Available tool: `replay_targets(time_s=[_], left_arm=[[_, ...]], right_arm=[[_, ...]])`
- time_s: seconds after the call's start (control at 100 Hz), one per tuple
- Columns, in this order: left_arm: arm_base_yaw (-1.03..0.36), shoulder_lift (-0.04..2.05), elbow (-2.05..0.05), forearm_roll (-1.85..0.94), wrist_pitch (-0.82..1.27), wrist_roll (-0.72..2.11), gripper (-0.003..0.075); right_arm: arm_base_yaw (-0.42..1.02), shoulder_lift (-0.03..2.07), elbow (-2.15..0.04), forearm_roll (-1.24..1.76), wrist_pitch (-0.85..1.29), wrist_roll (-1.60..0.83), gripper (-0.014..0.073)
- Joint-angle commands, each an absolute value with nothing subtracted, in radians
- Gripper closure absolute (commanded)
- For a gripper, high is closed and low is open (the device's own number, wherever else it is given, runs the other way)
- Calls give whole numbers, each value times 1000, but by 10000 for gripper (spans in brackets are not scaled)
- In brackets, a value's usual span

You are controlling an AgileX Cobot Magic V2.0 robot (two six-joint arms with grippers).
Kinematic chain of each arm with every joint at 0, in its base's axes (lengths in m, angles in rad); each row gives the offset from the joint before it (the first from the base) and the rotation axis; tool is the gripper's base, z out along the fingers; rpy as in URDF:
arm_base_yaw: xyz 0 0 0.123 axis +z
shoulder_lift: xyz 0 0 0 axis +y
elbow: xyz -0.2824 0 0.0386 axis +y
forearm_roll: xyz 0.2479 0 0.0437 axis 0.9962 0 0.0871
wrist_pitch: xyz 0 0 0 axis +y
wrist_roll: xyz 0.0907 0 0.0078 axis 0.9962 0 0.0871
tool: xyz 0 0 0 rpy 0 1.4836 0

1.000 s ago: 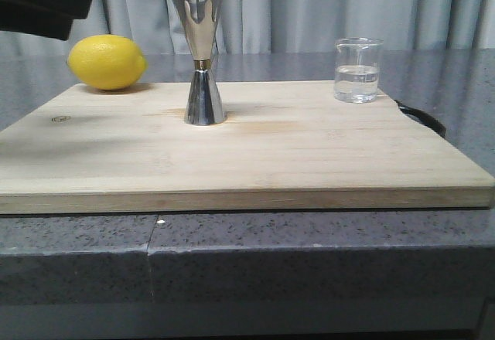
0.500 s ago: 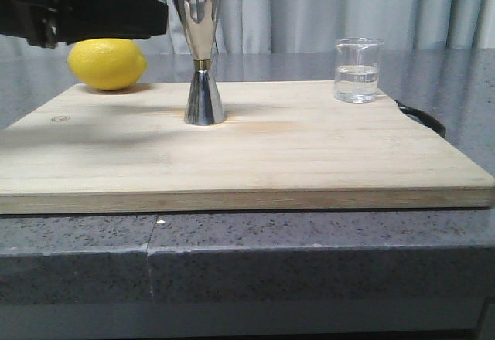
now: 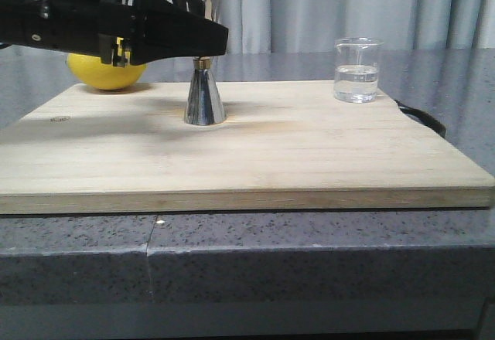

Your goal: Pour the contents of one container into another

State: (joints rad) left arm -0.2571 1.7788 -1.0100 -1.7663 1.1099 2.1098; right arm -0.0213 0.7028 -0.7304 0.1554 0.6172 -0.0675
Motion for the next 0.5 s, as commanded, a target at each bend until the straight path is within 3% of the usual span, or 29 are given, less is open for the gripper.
replay_targets(time_s=[0.0,0.1,0.34,0.49], left_arm=[[-270,1748,-1046,-1842,1160,2113,227],[-270,1750,-1050,-1842,1154,2113,252],[-270,1750,-1050,-1842,1173,2113,442],[-270,1750,-1050,-1842,1209,2113,456]], right_arm=[[-28,708,-766,149,538,-77,22],[-28,708,-766,149,536,-77,22],[-28,708,-766,149,536,-77,22],[-28,708,-766,149,536,-77,22]])
